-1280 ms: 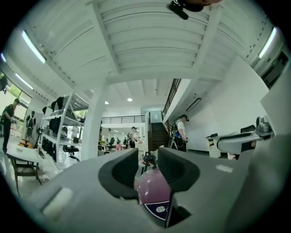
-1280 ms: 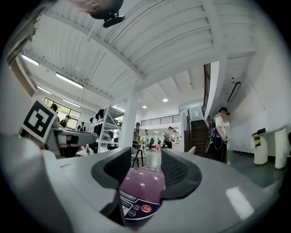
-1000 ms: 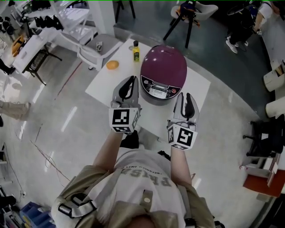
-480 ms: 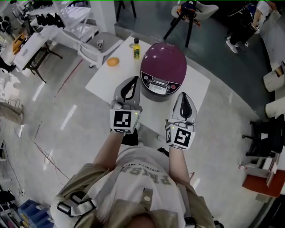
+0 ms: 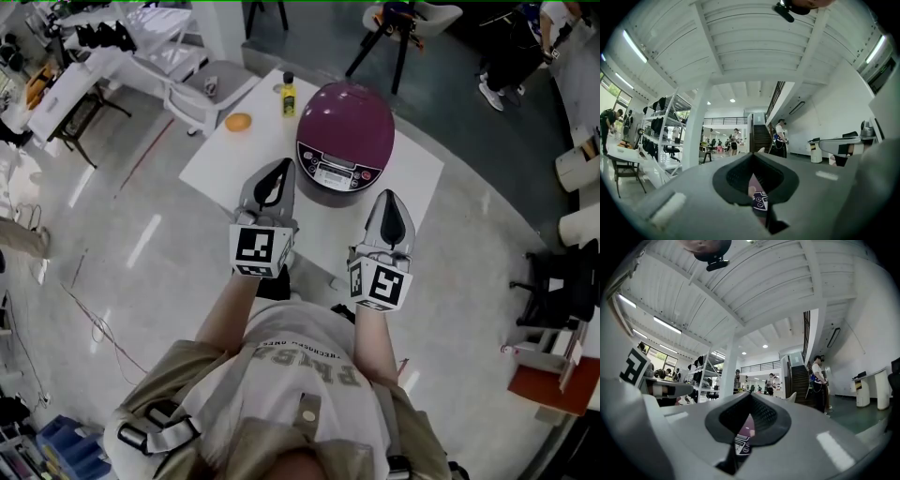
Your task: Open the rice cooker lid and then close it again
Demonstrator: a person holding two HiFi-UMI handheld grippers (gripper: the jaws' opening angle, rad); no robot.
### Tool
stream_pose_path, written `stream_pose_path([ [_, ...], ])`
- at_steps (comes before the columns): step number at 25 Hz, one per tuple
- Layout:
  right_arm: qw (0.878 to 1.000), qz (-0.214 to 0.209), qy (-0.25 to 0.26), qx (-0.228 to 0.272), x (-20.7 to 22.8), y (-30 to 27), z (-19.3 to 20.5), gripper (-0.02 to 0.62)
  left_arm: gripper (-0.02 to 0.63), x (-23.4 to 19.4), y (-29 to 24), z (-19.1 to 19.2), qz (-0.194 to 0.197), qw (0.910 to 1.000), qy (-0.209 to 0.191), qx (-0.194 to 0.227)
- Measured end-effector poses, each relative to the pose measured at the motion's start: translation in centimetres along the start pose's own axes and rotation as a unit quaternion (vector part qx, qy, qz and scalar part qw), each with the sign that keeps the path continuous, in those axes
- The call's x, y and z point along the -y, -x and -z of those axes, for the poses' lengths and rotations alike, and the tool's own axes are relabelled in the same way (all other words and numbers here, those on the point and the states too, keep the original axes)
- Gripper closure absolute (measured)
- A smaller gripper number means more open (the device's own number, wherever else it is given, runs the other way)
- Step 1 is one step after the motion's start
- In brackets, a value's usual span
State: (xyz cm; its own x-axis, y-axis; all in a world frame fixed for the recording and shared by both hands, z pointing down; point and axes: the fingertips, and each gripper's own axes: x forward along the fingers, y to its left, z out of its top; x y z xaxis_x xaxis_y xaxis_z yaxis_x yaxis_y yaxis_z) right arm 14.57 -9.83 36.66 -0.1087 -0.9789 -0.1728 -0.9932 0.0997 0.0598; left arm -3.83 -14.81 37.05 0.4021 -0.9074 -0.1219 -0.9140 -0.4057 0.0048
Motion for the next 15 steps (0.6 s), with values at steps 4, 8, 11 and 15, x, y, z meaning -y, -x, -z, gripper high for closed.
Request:
stream_pose_path([
  [4,1.0,0.002,-0.003,0.006,0.0,0.1,-0.1,0.595,0.597,-0.1,0.1,0.5,0.001,0.9999,-0.004,-0.009],
  [8,1.0,-0.001,0.0,0.004,0.0,0.4,0.1,0.595,0.597,0.1,0.2,0.5,0.0,0.9999,-0.01,-0.009],
  [11,1.0,-0.005,0.003,0.002,-0.1,0.6,0.1,0.595,0.597,0.8,0.3,0.4,0.008,0.9998,-0.015,-0.009],
  [15,1.0,-0.007,0.005,0.003,-0.2,0.8,-0.1,0.595,0.597,1.1,0.3,0.6,0.011,0.9996,-0.022,-0.012],
])
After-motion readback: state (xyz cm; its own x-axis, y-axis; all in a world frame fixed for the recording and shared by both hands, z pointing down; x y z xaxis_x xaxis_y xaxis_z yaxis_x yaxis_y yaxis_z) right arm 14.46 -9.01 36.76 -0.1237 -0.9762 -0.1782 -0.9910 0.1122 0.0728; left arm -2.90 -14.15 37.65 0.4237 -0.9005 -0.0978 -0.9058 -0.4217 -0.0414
